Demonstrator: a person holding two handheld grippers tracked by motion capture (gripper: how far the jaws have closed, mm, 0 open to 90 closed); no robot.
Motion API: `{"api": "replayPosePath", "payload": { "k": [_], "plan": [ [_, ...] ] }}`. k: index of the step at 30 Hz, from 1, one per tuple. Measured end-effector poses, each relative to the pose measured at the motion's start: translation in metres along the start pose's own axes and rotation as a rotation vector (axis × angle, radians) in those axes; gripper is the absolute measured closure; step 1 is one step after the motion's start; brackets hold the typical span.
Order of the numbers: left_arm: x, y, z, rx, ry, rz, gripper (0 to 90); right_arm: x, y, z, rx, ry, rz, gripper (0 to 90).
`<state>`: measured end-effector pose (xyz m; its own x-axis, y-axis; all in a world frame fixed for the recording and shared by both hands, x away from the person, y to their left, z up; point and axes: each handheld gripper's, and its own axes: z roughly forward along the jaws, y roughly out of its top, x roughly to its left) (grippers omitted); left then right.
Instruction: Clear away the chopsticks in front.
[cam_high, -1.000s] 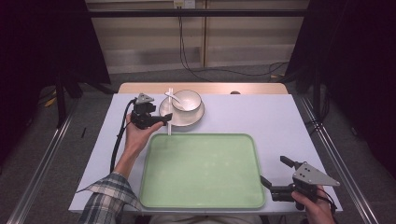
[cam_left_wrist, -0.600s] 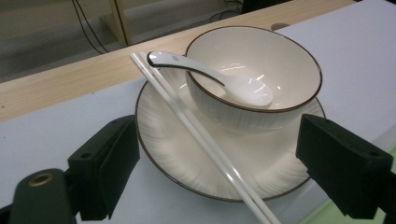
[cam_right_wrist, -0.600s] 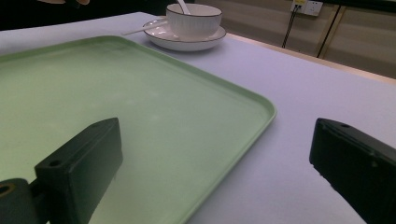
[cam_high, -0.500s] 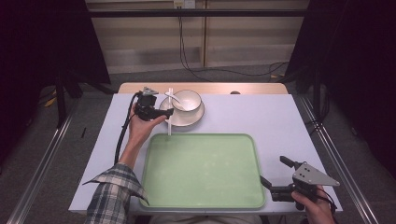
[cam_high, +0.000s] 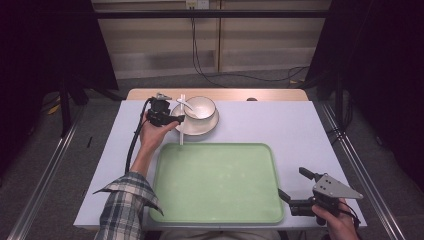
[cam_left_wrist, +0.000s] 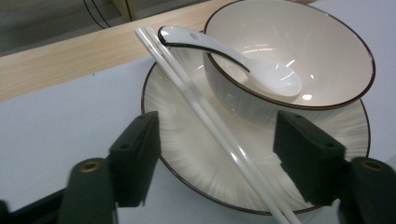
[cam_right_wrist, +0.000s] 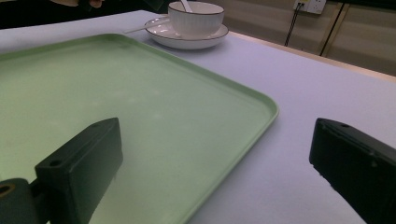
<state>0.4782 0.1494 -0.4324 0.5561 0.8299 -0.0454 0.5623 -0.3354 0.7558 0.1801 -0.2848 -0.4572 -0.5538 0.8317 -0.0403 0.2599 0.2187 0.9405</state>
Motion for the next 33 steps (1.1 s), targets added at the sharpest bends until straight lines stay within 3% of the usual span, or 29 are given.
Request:
{"api": "replayPosePath", "payload": {
  "k": [2,11,15,24,27,33],
  "plan": [
    [0.001,0.000,0.001,0.007,0.014,0.019,50.6,0.000,0.000,0.000,0.002,0.001,0.000,1.9],
    [0.005,0.000,0.013,0.043,0.017,-0.007,64.6,-0.001,0.000,0.000,-0.001,0.005,0.000,1.9],
    [0.004,0.001,0.016,0.046,-0.002,-0.002,67.7,-0.001,-0.001,0.000,-0.001,0.004,0.004,1.9],
    [0.000,0.006,0.025,0.045,0.022,-0.043,73.9,-0.001,-0.001,0.000,0.001,0.002,0.003,1.9],
    [0.004,0.005,0.026,0.070,0.022,-0.030,74.2,-0.001,-0.001,-0.001,0.002,0.004,0.005,1.9],
    [0.004,0.005,0.028,0.062,0.020,-0.038,74.1,-0.001,-0.001,0.000,0.002,0.004,0.006,1.9]
  ]
}}
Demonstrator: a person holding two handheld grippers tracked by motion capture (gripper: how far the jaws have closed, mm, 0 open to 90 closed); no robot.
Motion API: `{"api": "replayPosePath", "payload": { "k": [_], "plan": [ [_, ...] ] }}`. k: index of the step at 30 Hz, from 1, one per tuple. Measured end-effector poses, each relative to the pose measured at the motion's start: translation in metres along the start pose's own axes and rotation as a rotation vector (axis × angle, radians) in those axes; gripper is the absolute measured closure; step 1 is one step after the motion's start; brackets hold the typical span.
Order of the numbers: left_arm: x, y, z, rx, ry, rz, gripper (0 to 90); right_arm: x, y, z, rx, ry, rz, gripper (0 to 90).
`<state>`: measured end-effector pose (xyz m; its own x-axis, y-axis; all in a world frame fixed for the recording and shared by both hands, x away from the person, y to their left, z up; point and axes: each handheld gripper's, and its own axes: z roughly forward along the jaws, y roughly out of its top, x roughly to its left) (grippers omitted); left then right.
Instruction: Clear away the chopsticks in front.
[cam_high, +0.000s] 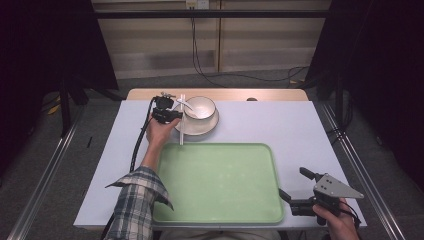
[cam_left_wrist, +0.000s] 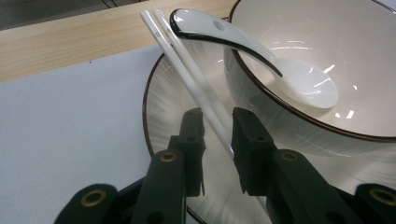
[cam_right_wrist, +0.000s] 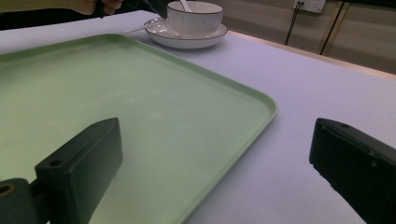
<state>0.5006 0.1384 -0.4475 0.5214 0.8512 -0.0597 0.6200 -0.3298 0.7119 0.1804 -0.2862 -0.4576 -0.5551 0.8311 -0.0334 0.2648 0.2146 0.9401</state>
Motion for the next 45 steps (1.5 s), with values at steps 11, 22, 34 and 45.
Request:
{"api": "replayPosePath", "payload": {
  "k": [11,22,34,45],
  "plan": [
    [0.001,-0.002,0.006,0.008,0.029,-0.038,76.9,0.000,0.000,-0.001,-0.003,-0.003,0.001,2.5],
    [0.005,-0.001,0.009,0.021,0.064,-0.057,80.0,0.000,0.000,0.000,-0.003,0.001,0.002,2.5],
    [0.002,0.002,0.015,0.055,0.123,-0.068,83.1,0.000,0.001,-0.001,-0.003,0.001,0.003,2.5],
    [-0.001,0.003,0.019,0.083,0.141,-0.077,85.0,0.000,0.001,0.000,0.000,0.000,0.004,2.5]
  ]
}}
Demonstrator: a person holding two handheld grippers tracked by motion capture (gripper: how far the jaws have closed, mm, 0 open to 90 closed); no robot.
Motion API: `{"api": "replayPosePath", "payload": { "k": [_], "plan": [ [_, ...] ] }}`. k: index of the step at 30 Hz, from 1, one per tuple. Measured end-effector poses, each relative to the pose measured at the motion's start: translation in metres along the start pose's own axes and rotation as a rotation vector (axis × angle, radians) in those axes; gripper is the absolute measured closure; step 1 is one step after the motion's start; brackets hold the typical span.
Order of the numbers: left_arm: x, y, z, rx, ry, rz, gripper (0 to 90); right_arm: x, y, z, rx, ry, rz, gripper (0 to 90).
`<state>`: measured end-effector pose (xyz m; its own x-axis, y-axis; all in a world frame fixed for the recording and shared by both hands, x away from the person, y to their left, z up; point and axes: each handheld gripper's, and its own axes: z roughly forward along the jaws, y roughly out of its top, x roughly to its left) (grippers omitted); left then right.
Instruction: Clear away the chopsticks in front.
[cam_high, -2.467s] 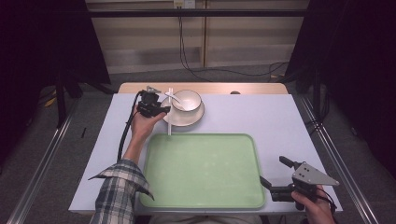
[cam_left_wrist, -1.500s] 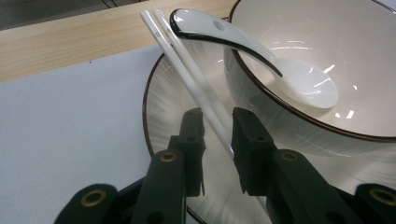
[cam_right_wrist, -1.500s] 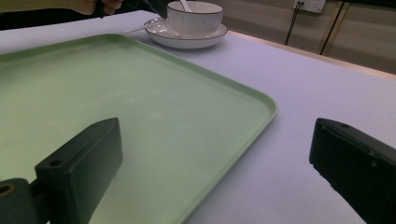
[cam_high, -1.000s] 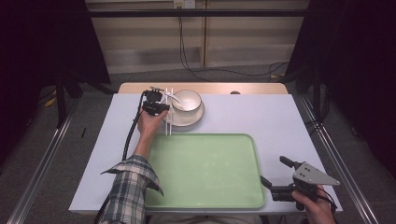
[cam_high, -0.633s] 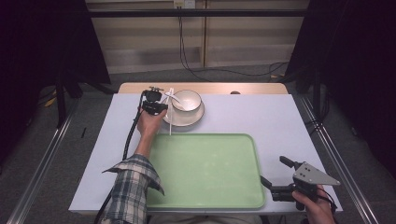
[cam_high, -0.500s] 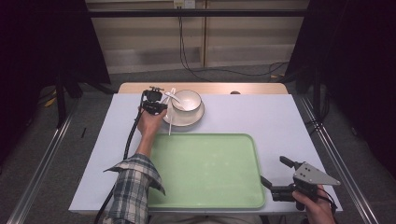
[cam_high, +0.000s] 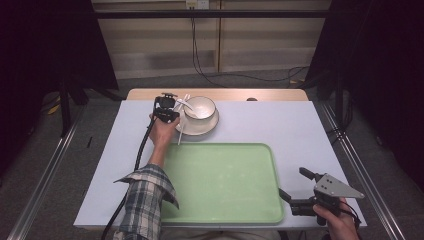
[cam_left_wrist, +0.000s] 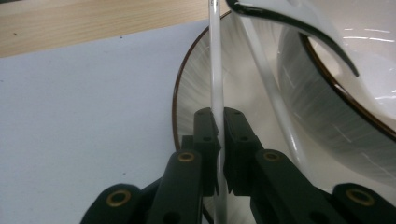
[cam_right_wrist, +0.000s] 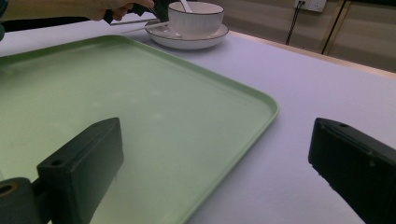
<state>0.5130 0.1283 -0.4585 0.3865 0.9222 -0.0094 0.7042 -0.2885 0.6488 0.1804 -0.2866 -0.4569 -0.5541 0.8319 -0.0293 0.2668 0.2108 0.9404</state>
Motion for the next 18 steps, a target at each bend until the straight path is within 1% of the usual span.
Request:
{"api": "replayPosePath", "payload": {
  "k": [1,3,5,6,9,11,12,13,14,15,17,18],
  "plan": [
    [-0.001,0.000,0.000,-0.003,0.001,0.009,85.1,0.000,0.000,0.000,0.000,0.002,0.000,2.5],
    [-0.002,-0.001,0.000,-0.007,-0.003,-0.008,85.1,0.000,0.000,0.000,0.001,0.004,-0.002,2.5],
    [-0.002,-0.001,-0.001,-0.004,-0.002,0.000,85.2,0.000,0.000,0.000,0.002,0.005,0.001,2.5],
    [-0.003,-0.001,-0.001,-0.008,-0.006,-0.011,85.2,0.000,0.000,0.000,0.001,0.003,0.002,2.5],
    [-0.003,-0.002,-0.001,-0.008,-0.005,-0.014,85.2,0.000,0.000,-0.001,0.002,0.002,0.008,2.5],
    [-0.003,-0.001,-0.002,-0.017,-0.015,-0.035,85.3,-0.001,0.000,0.000,-0.001,-0.001,0.004,2.4],
    [-0.002,-0.001,-0.003,-0.013,-0.015,-0.030,85.3,-0.001,0.000,0.000,-0.001,-0.001,0.004,2.4],
    [-0.002,-0.001,-0.004,-0.018,-0.021,-0.034,85.2,-0.001,-0.001,0.000,0.000,-0.002,0.004,2.4],
    [-0.002,0.000,-0.005,-0.019,-0.019,-0.027,85.3,-0.001,0.000,0.000,-0.001,-0.001,0.005,2.4],
    [-0.002,0.000,-0.006,-0.025,-0.012,-0.030,85.3,-0.001,0.000,0.000,-0.003,0.001,0.006,2.5],
    [0.000,0.000,-0.010,-0.035,-0.026,-0.037,85.3,-0.001,-0.001,0.000,-0.001,0.000,0.007,2.4],
    [0.000,0.001,-0.012,-0.035,-0.015,-0.034,85.3,0.000,-0.001,-0.001,0.000,0.000,0.008,2.4]
  ]
}}
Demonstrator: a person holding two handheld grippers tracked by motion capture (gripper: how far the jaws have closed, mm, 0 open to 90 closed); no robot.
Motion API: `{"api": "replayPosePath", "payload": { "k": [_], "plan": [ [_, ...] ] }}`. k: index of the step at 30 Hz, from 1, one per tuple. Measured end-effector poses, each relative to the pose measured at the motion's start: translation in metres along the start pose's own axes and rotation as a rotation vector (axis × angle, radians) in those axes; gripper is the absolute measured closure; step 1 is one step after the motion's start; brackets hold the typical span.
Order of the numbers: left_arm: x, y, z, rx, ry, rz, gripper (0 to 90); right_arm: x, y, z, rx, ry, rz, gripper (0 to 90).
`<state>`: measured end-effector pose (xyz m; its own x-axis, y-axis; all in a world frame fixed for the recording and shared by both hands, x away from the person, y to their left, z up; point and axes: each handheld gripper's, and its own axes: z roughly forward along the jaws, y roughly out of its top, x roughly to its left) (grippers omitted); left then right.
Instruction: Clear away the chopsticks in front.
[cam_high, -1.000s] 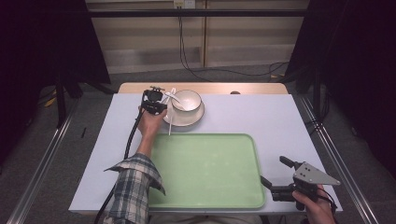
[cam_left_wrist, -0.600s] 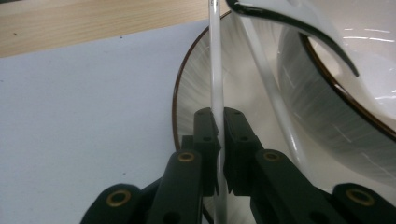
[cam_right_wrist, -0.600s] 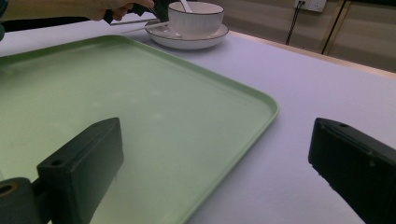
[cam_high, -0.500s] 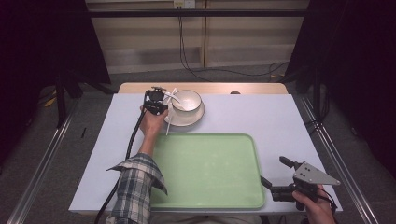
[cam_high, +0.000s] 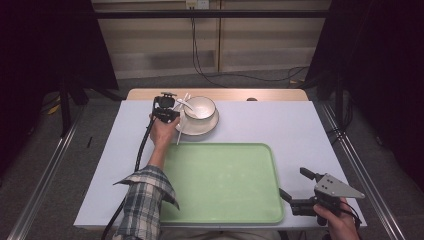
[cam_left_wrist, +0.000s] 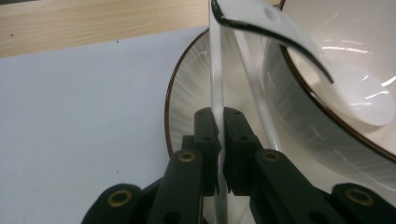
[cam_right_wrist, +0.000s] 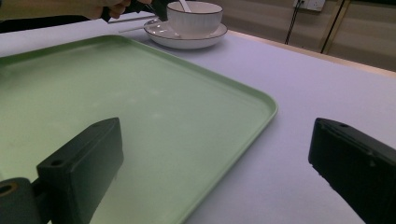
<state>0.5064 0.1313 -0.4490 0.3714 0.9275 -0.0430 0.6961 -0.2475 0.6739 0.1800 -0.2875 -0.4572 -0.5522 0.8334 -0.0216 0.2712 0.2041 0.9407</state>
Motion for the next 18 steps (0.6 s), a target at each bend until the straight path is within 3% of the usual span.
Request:
{"api": "replayPosePath", "payload": {
  "k": [4,6,7,12,14,15,18],
  "plan": [
    [0.004,-0.004,-0.011,-0.045,-0.049,-0.065,85.3,0.000,0.000,0.000,0.000,0.001,-0.001,2.4],
    [0.004,-0.009,-0.016,-0.035,-0.021,-0.032,85.3,0.000,0.000,0.000,0.002,0.000,0.005,2.4],
    [0.005,-0.011,-0.018,-0.048,-0.022,-0.051,85.3,0.000,0.000,0.000,-0.001,0.001,-0.001,2.4],
    [0.011,-0.022,-0.029,-0.074,-0.047,-0.061,85.2,0.000,0.001,-0.002,-0.004,-0.009,0.001,2.4],
    [0.012,-0.025,-0.034,-0.090,-0.074,-0.048,85.3,0.000,0.001,-0.002,-0.006,-0.010,0.001,2.2],
    [0.012,-0.026,-0.036,-0.093,-0.068,-0.040,85.3,0.000,0.001,-0.002,-0.006,-0.010,0.001,2.2],
    [0.011,-0.030,-0.041,-0.117,-0.084,-0.059,85.3,0.000,0.001,-0.001,-0.008,-0.014,0.005,2.1]
  ]
}}
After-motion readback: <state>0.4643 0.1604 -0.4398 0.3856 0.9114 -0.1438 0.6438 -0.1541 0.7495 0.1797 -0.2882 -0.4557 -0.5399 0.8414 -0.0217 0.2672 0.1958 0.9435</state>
